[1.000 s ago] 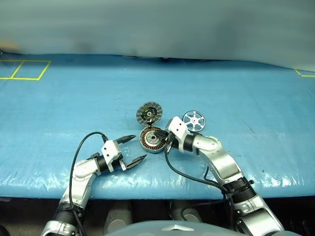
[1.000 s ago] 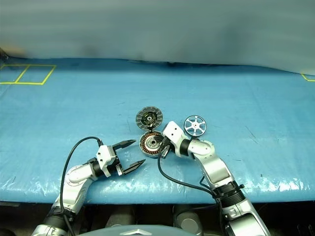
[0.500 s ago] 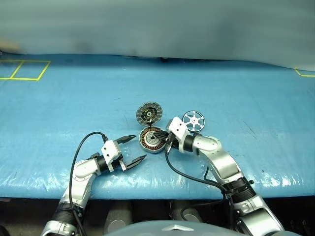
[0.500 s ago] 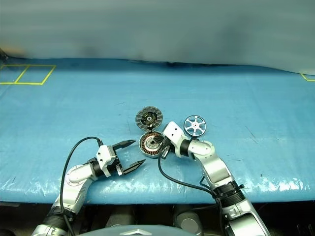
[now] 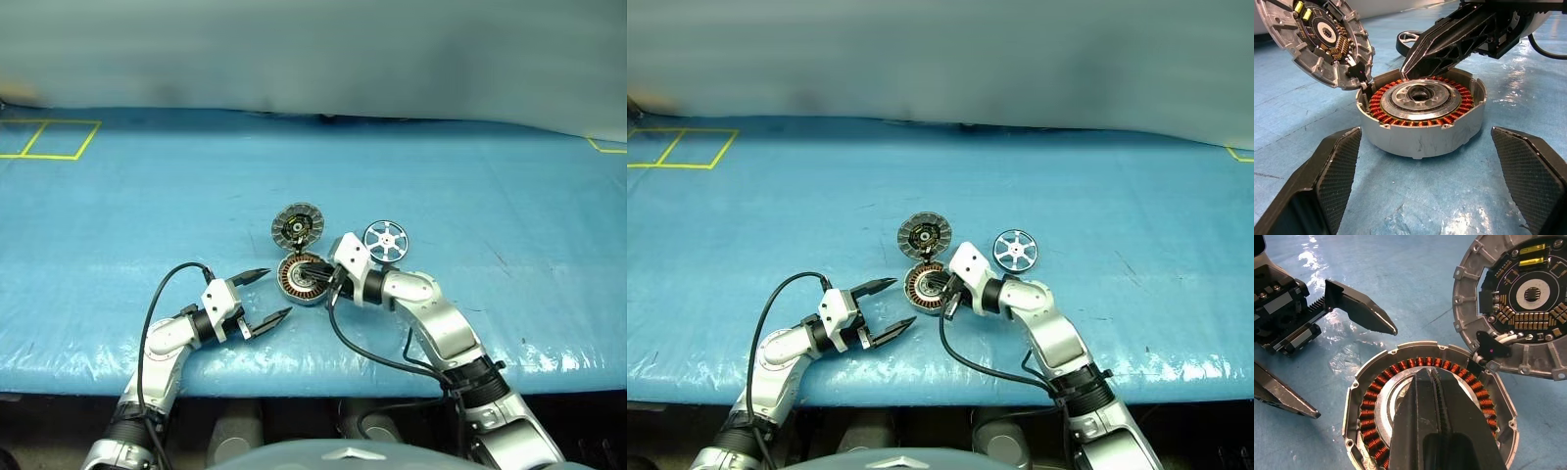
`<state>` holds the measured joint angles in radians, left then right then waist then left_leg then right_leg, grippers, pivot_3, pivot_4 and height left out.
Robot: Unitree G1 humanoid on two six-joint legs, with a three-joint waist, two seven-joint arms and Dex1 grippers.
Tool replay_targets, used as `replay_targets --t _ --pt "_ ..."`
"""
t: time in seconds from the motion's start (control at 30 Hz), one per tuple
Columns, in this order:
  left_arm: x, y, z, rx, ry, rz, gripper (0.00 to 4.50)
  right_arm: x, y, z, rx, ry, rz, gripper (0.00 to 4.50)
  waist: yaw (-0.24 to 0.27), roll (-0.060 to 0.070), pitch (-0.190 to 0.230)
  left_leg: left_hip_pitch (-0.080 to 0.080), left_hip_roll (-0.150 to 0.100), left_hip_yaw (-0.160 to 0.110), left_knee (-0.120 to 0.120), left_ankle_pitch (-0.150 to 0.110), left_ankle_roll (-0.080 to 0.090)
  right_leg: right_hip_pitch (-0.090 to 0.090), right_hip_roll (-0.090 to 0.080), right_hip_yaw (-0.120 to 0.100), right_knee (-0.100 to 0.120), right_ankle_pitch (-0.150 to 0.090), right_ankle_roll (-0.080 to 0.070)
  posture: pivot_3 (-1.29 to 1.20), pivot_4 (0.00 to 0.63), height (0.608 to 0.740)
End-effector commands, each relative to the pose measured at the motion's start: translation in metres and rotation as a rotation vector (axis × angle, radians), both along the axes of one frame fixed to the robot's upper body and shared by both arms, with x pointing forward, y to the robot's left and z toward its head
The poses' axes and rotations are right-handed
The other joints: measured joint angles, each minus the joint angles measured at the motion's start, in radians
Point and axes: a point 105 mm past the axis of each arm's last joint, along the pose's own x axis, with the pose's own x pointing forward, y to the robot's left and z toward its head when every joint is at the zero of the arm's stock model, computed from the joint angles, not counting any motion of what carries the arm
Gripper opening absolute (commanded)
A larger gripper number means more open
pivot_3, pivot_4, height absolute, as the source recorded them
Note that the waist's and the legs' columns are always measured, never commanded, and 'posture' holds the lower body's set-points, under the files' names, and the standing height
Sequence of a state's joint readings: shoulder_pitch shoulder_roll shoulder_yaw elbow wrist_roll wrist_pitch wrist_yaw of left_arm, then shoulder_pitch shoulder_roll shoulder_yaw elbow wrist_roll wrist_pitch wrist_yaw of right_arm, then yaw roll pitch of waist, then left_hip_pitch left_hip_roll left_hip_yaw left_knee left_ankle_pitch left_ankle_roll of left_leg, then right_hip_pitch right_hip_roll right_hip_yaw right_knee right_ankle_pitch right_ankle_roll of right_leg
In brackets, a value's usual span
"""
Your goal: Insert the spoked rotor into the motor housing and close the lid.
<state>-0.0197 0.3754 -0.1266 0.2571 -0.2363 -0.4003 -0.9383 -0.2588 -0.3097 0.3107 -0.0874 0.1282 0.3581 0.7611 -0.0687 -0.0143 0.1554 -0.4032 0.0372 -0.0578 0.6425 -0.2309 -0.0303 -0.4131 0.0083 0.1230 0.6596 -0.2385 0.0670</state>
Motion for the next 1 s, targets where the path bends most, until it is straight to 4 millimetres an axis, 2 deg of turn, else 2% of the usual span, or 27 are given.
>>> replay_targets --t 0.03,0.2,0.33,0.6,1.0 --pt "0.002 0.002 0.003 0.002 -0.021 0.009 4.5 -0.001 0.004 0.009 0.02 -0.034 0.01 0.04 0.0 0.0 0.0 0.0 0.0 0.0 0.0 0.0 0.0 0.0 0.0 0.0 0.0 0.0 0.0 0.0 0.15 0.74" --pt "0.002 0.002 0.003 0.003 -0.019 0.008 4.5 0.012 -0.006 0.02 0.022 -0.085 -0.055 0.04 0.0 0.0 0.0 0.0 0.0 0.0 0.0 0.0 0.0 0.0 0.0 0.0 0.0 0.0 0.0 0.0 0.15 0.74" --pt "0.001 0.001 0.003 0.001 -0.017 0.007 4.5 0.015 -0.01 0.018 0.003 -0.084 -0.058 0.04 0.0 0.0 0.0 0.0 0.0 0.0 0.0 0.0 0.0 0.0 0.0 0.0 0.0 0.0 0.0 0.0 0.15 0.74" --pt "0.001 0.002 0.003 0.0 -0.02 0.014 4.5 0.01 -0.006 0.003 -0.017 -0.039 -0.04 0.04 0.0 0.0 0.0 0.0 0.0 0.0 0.0 0.0 0.0 0.0 0.0 0.0 0.0 0.0 0.0 0.0 0.15 0.74" --pt "0.001 0.003 0.002 0.004 -0.02 0.016 4.5 0.003 -0.002 0.001 -0.007 -0.017 -0.002 0.04 0.0 0.0 0.0 0.0 0.0 0.0 0.0 0.0 0.0 0.0 0.0 0.0 0.0 0.0 0.0 0.0 0.15 0.74"
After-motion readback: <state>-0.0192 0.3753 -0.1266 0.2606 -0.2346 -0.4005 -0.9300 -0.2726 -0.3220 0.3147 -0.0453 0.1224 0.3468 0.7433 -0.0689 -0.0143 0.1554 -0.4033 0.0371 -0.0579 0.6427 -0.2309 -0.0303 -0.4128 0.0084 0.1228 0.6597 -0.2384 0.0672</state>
